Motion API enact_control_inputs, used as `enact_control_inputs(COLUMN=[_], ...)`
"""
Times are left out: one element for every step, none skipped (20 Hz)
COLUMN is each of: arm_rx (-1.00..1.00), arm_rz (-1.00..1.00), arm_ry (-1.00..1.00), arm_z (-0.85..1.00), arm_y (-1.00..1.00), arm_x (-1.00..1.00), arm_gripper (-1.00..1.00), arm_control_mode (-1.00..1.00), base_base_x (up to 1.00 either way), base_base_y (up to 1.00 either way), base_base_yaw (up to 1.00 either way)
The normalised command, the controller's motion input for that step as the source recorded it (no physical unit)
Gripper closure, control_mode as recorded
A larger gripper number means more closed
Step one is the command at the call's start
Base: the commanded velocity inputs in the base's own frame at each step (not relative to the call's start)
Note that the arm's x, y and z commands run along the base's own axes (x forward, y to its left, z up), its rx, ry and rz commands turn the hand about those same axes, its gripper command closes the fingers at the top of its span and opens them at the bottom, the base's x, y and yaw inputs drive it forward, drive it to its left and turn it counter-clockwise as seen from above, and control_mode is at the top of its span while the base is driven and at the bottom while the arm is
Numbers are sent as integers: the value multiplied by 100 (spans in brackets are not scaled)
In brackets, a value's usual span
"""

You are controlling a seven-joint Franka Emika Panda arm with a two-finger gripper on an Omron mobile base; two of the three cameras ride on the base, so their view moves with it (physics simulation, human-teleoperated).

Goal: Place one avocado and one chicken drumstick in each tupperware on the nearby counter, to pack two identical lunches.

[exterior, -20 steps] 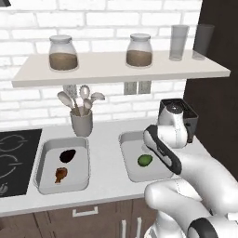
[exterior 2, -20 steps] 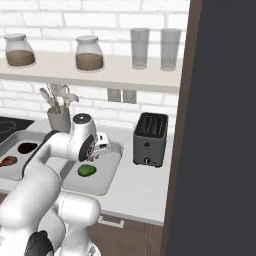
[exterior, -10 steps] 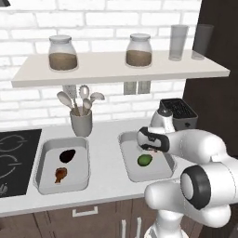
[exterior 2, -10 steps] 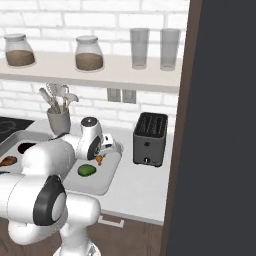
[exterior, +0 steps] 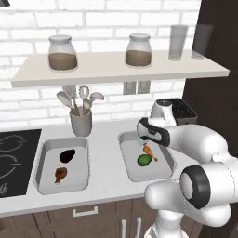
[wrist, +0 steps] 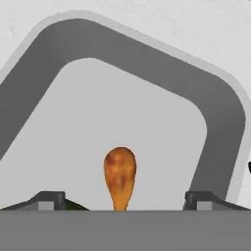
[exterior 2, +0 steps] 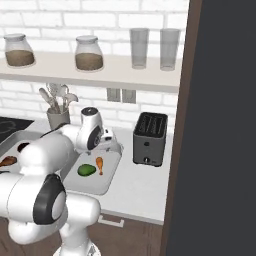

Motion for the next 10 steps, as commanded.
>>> enact_control_inputs(arm_rx=[0, 0, 0, 0, 0, 0, 0, 0, 0, 0], arm_rz=[-5, -5, -6, -3, -1, 0, 0, 0, 0, 0], arm_ry=[0, 0, -3, -12, -21, -27, -29, -33, -35, -38], arm_z=[76, 91, 100, 100, 100, 100, 100, 100, 100, 100], arm_y=[0, 0, 0, 0, 0, 0, 0, 0, 0, 0], arm_x=[-15, -34, -56, -76, -98, -100, -100, -100, -100, -100], arm_gripper=[-100, -100, -100, -100, -100, -100, -100, -100, -100, -100], arm_control_mode=[-100, -100, -100, -100, -100, -100, -100, -100, -100, -100], base_base_x=[0, 0, 0, 0, 0, 0, 0, 0, 0, 0], base_base_y=[0, 0, 0, 0, 0, 0, 0, 0, 0, 0], base_base_yaw=[0, 0, 0, 0, 0, 0, 0, 0, 0, 0])
